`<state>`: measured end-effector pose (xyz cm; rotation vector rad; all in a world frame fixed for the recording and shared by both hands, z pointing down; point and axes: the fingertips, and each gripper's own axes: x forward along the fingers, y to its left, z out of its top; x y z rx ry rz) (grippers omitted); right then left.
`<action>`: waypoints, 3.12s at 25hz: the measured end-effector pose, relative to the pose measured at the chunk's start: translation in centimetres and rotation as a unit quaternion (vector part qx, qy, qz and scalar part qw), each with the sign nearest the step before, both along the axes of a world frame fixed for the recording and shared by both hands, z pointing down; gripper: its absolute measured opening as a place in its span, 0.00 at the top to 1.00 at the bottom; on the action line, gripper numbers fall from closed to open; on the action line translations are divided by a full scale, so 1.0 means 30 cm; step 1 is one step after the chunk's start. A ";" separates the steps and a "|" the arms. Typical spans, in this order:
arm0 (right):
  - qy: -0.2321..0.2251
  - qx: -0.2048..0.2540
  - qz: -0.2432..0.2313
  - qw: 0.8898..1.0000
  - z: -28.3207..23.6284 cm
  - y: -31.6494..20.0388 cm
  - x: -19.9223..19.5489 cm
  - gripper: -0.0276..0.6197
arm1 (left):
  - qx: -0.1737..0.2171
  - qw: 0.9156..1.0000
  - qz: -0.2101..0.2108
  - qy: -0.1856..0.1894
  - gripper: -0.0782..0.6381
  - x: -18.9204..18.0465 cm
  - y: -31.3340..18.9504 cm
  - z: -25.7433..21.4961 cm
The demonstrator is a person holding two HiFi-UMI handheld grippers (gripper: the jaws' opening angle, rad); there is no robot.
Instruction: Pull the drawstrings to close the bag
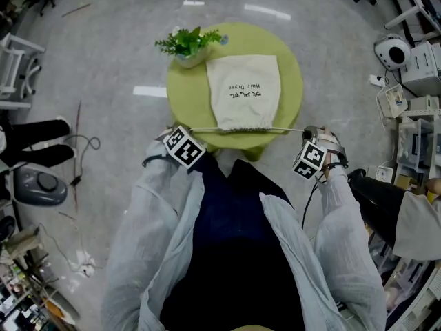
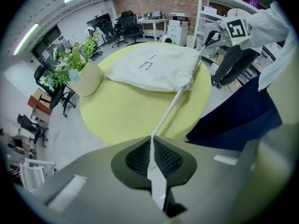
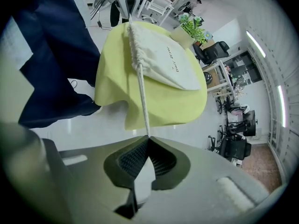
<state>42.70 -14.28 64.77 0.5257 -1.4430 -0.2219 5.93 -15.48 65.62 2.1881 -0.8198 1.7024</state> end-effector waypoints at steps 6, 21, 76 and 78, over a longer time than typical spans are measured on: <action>0.012 -0.008 0.013 1.000 0.015 0.014 0.041 0.95 | 0.003 1.000 0.006 -0.008 0.86 -0.014 -0.012 0.009; 0.025 -0.017 0.016 0.999 -0.009 0.040 0.121 0.95 | 0.001 0.998 -0.017 -0.052 0.87 -0.120 -0.003 0.032; -0.504 -0.045 0.206 0.837 -0.272 -0.271 -0.501 0.94 | -0.021 0.943 -0.129 0.305 0.86 0.469 -0.237 -0.252; -0.513 -0.058 0.256 0.817 -0.206 -0.263 -0.506 0.94 | -0.043 0.941 -0.151 0.300 0.86 0.478 -0.230 -0.192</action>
